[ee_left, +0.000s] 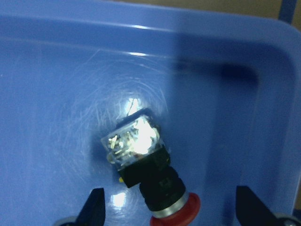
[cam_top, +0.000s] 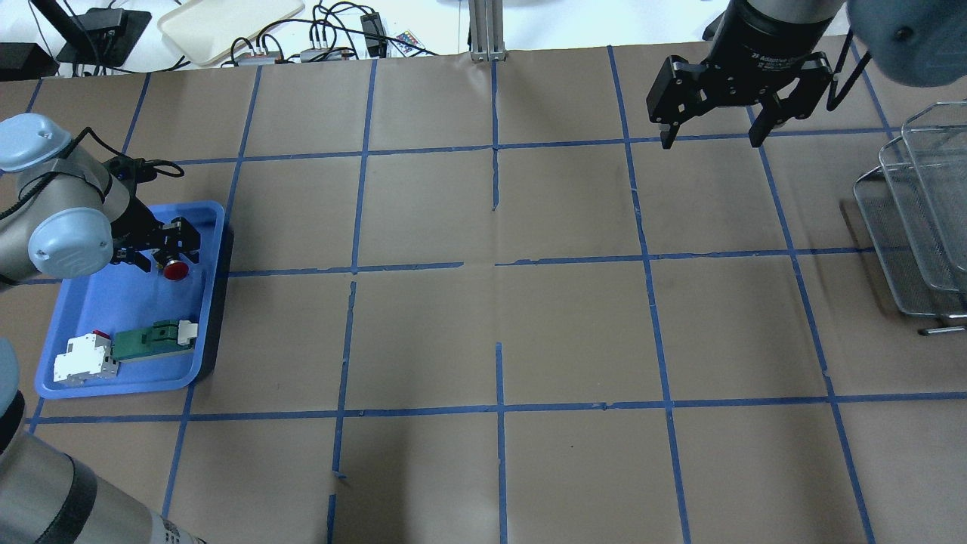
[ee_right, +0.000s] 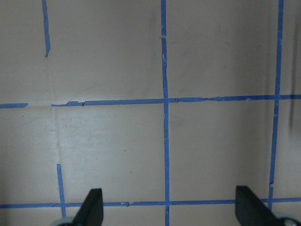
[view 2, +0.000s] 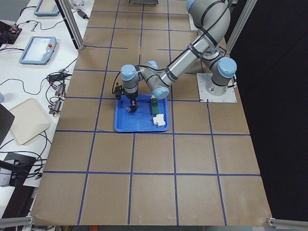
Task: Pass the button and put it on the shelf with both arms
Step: 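Close the left gripper on the red push button's body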
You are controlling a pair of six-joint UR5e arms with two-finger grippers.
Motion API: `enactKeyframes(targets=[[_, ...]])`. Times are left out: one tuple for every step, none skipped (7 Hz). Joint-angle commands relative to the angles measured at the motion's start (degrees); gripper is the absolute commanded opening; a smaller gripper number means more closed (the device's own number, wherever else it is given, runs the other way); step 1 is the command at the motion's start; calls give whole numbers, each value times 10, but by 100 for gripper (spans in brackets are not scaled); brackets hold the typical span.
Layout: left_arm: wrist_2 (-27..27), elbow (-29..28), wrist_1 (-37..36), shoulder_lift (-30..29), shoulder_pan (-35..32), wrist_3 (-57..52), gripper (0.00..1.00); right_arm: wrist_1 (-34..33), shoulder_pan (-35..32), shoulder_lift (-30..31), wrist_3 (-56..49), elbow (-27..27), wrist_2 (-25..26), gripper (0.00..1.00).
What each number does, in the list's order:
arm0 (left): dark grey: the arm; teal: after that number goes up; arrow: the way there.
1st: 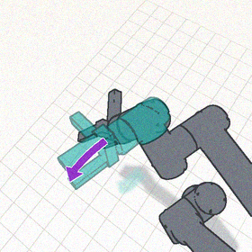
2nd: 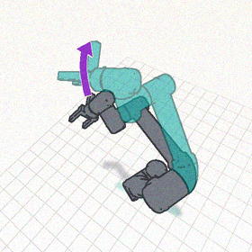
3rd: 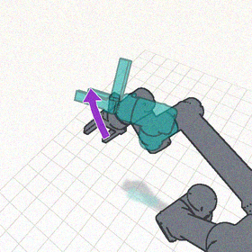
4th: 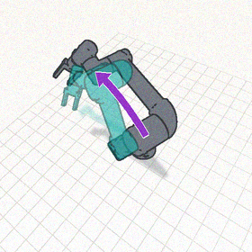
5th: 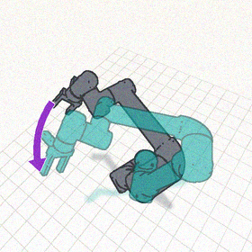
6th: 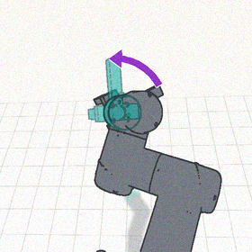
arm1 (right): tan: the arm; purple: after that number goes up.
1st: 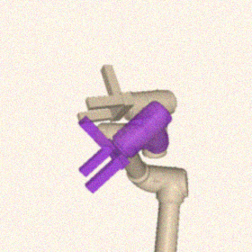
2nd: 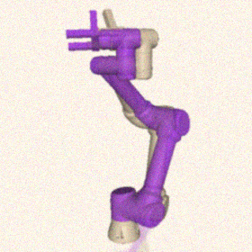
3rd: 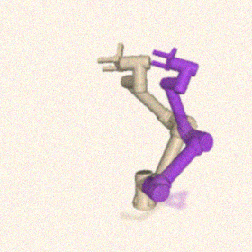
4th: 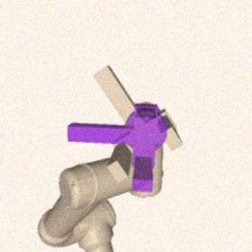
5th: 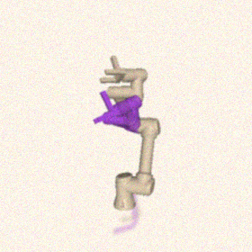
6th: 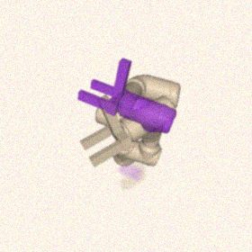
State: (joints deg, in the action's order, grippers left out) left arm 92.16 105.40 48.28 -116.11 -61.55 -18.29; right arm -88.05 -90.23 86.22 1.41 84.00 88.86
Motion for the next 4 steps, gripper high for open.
enactKeyframes(targets=[[4, -4, -3, -1, 0, -11, 21, 1, 1, 0, 0, 1, 0, 100], [6, -3, -2, 4, 0, -78, 5, 0, 0, 1, 0, -1, -1, 100], [5, -7, -5, 11, -3, -183, 4, -1, 0, 0, 0, 0, 0, 100], [2, -30, 14, 25, -15, -232, 1, 2, 3, 0, -2, 0, 5, 100]])
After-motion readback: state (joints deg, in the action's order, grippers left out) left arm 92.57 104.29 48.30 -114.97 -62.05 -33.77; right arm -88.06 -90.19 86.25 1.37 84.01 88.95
